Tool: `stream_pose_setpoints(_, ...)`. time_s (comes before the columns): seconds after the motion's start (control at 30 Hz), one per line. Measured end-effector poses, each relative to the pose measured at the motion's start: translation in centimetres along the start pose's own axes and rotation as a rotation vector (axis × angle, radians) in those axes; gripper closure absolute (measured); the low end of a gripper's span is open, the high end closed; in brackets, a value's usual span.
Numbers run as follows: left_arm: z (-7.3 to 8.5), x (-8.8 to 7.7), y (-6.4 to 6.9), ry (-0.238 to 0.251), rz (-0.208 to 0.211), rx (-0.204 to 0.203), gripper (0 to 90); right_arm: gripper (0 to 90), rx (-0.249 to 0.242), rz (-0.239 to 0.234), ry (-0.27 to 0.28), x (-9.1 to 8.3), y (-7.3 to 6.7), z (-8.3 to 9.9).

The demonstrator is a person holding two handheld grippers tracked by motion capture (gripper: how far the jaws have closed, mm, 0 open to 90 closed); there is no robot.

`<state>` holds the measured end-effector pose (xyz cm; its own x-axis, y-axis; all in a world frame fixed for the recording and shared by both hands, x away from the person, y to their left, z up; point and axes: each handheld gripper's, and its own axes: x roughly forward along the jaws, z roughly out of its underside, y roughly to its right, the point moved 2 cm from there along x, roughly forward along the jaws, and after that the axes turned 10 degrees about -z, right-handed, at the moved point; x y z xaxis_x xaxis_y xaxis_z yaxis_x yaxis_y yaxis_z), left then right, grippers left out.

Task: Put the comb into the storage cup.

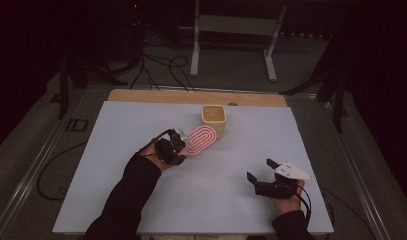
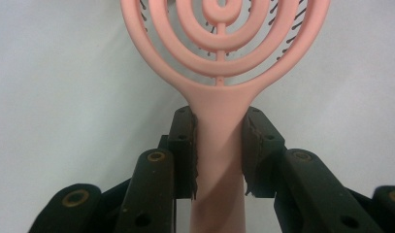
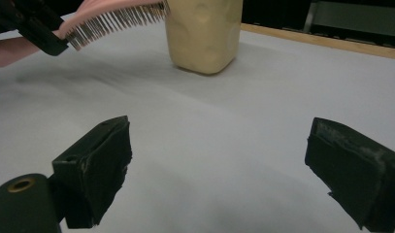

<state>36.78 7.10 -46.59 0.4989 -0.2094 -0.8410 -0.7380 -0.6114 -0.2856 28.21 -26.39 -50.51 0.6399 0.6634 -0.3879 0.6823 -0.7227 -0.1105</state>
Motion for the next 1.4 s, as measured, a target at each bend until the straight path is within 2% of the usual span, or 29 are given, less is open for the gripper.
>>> stream_pose_setpoints(0.5,2.1,-2.5,-2.4,0.079,-0.080,-0.099,70.0,9.3,0.001,-0.002,-0.006,0.2,-0.1,0.1)
stream_pose_setpoints(0.9,3.6,-3.3,-3.4,0.138,-0.126,-0.184,70.1,9.2,-0.007,-0.001,-0.017,0.4,-0.3,0.2)
stream_pose_setpoints(1.1,3.9,-3.4,-3.2,0.173,-0.144,-0.198,70.1,9.1,0.000,-0.005,-0.025,0.5,-0.3,0.3)
stream_pose_setpoints(1.4,4.7,-3.5,-3.3,0.232,-0.138,-0.213,70.1,9.0,0.001,-0.002,-0.032,0.7,-0.4,0.4)
